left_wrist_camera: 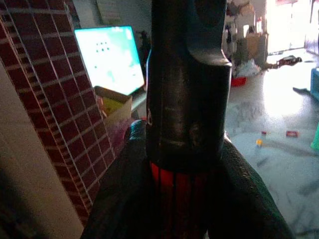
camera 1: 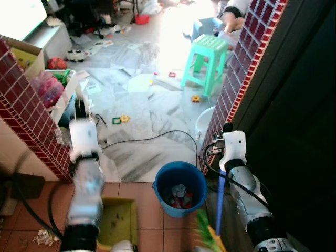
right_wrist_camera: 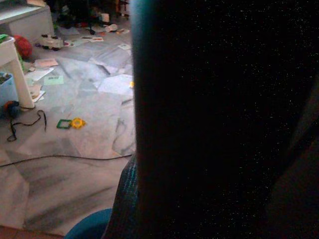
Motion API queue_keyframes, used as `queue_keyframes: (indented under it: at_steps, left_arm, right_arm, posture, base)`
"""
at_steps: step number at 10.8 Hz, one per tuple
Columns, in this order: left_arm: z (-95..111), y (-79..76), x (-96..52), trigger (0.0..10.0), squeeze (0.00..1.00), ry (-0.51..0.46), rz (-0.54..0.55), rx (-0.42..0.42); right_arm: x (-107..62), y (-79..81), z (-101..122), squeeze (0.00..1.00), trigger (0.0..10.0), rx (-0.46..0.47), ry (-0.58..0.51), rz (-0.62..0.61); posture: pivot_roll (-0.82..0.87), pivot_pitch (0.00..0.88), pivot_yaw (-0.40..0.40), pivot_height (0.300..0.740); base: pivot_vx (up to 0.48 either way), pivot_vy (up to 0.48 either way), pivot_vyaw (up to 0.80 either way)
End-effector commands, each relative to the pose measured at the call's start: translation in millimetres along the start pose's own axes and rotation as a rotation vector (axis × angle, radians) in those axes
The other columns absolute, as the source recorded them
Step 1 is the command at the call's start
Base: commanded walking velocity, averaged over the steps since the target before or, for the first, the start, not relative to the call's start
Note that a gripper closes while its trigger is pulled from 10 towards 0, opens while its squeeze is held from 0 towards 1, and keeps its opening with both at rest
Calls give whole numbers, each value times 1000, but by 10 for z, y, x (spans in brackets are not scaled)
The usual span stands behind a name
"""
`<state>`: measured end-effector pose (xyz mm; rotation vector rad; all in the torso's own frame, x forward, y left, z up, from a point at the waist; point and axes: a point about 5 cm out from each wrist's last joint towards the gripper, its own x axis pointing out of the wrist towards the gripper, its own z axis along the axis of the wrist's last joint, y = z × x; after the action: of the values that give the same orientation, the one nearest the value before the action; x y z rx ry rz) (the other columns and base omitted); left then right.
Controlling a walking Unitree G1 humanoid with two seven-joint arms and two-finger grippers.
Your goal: Sweep floor
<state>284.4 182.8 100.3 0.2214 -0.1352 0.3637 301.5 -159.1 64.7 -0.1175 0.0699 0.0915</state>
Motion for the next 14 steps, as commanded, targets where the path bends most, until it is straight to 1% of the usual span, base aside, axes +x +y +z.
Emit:
queue_keyframes:
  at_steps: [1, 2, 3, 4, 5, 6, 7, 8, 9, 10, 12, 13, 14]
  left_arm:
    - [39, -6, -3, 10000, 0, -59, -1, -4]
    - [-34, -17, -35, 10000, 0, -21, 10, -24]
    - [-180, -43, -105, 10000, 0, 94, 17, -68]
    - [-397, -69, -248, 10000, 0, 292, -46, -61]
    - [-461, -62, -326, 10000, 0, 350, -53, -98]
    - [-511, -52, -411, 10000, 0, 394, -86, -114]
    - [-508, -45, -414, 10000, 0, 385, -94, -110]
    - [-488, -32, -384, 10000, 0, 370, -88, -98]
    - [-484, -2, -341, 10000, 0, 383, -52, -109]
    - [-497, 18, -351, 10000, 0, 396, -40, -128]
    - [-480, -36, -405, 10000, 0, 397, -65, -160]
    - [-463, -58, -402, 10000, 0, 391, -81, -180]
    - [-453, -57, -395, 10000, 0, 385, -81, -190]
  right_arm:
    - [-8, -18, 25, 0, 10000, 47, -16, -27]
    - [-14, -41, 2, 0, 10000, 51, -6, -37]
    - [-29, -74, -46, 0, 10000, 68, 19, -59]
    - [-30, -87, -66, 0, 10000, 83, 35, -71]
    - [-26, -89, -74, 0, 10000, 79, 39, -73]
    - [-20, -93, -97, 0, 10000, 83, 51, -81]
    - [-7, -89, -108, 0, 10000, 86, 58, -86]
    - [24, -86, -88, 0, 10000, 81, 55, -96]
    - [93, -117, 20, 0, 10000, 87, 6, -136]
    - [180, -138, 195, 0, 10000, 122, -72, -164]
    - [274, -146, 348, 0, 10000, 191, -119, -177]
    - [310, -155, 392, 0, 10000, 226, -131, -184]
    - [327, -149, 410, 0, 10000, 229, -138, -179]
  posture:
    - [-55, 0, 4, 740]
    - [-57, 0, 3, 740]
    - [-55, 0, 3, 740]
    - [-53, 0, 8, 740]
    - [-51, 0, 10, 740]
    - [-46, 0, 11, 740]
    - [-43, 0, 9, 740]
    - [-41, 0, 9, 740]
    - [-40, 0, 9, 740]
    - [-40, 0, 11, 740]
    - [-37, 0, 9, 740]
    - [-35, 0, 9, 740]
    - [-34, 0, 7, 740]
  base:
    - [0, 0, 0]
    - [0, 0, 0]
    - [0, 0, 0]
    - [0, 0, 0]
    - [0, 0, 0]
    - [0, 0, 0]
    - [0, 0, 0]
    - [0, 0, 0]
    - [0, 0, 0]
    - [0, 0, 0]
    - [0, 0, 0]
    - [0, 0, 0]
    - [0, 0, 0]
